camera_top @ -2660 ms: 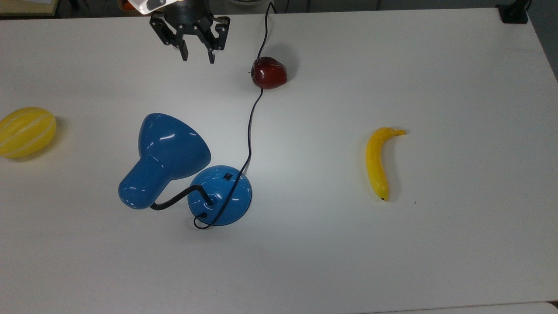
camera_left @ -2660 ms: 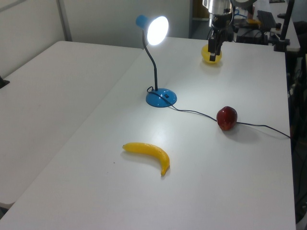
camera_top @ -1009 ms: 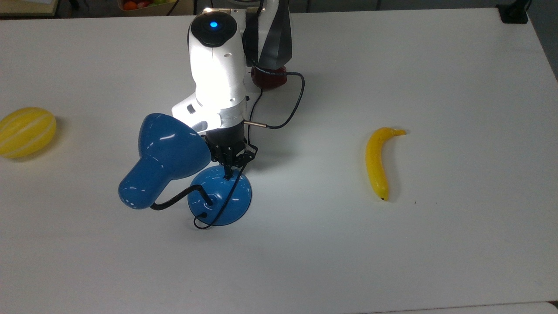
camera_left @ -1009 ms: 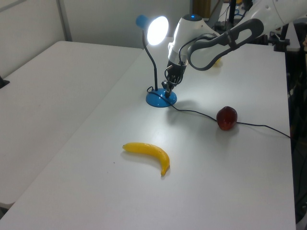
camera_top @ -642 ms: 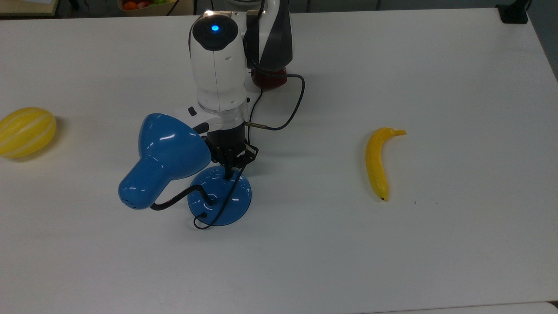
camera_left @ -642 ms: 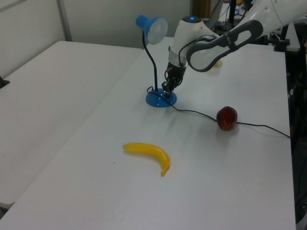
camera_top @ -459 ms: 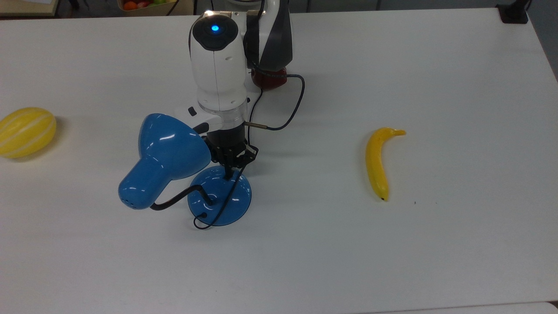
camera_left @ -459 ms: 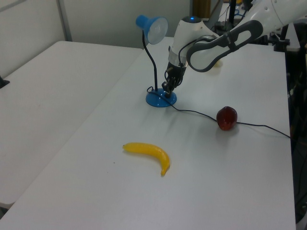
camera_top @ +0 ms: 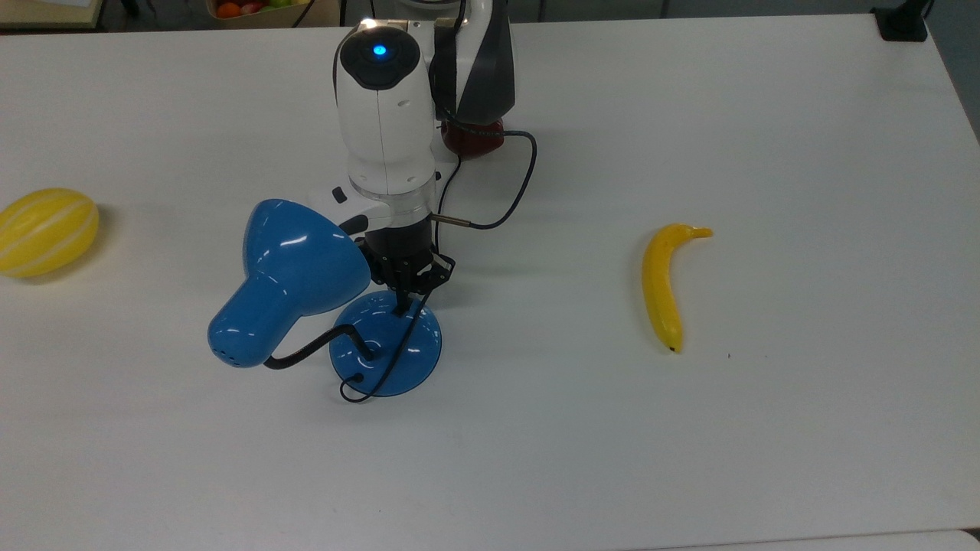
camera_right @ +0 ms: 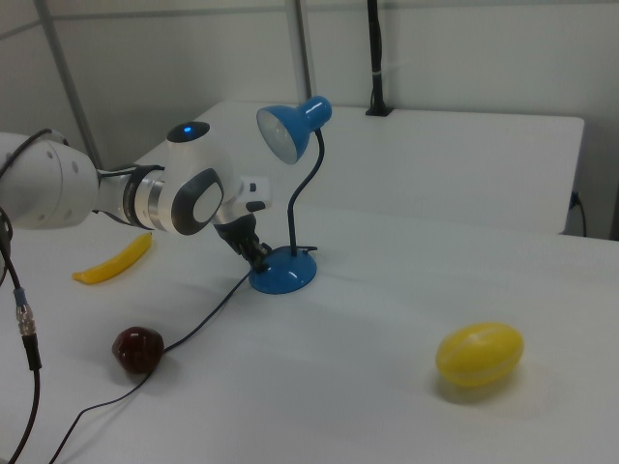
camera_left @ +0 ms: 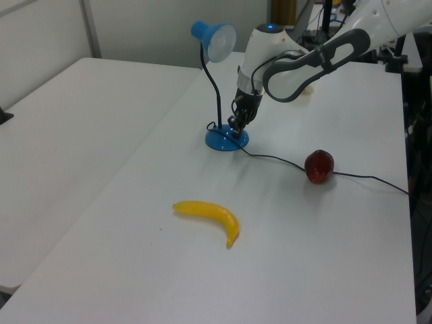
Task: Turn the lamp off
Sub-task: 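Lift the gripper up and away from the lamp base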
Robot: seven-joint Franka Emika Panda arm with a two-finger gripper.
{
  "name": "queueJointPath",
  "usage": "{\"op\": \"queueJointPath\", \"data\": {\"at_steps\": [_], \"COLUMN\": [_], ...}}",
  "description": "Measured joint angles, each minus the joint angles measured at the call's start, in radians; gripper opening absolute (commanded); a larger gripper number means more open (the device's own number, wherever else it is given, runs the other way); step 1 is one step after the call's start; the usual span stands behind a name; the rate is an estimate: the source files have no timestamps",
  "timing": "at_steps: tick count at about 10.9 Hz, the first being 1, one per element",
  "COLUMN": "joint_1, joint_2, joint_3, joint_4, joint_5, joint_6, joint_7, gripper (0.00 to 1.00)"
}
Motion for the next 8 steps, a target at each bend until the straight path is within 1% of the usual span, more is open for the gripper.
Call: {"op": "queueJointPath", "data": {"at_steps": [2, 3, 4, 5, 6, 8], "joint_1": [0.0, -0.003, -0.008, -0.015, -0.025, -0.035], "joint_2": [-0.005, -0.017, -0.047, -0.096, -0.178, -0.312], "joint_3": [0.0, 0.0, -0.001, -0.001, -0.002, -0.004], "joint_4": [-0.002, -0.001, 0.0, 0.0, -0.013, -0.084], "joint_5": [0.0, 0.0, 0.0, 0.0, -0.001, -0.001], "joint_6": [-0.031, -0.076, -0.137, -0.213, -0.3, -0.37], "joint_7": [0.003, 0.003, 0.003, 0.003, -0.013, -0.075], "gripper": [0.0, 0.03, 0.15, 0.52, 1.0, 1.0]}}
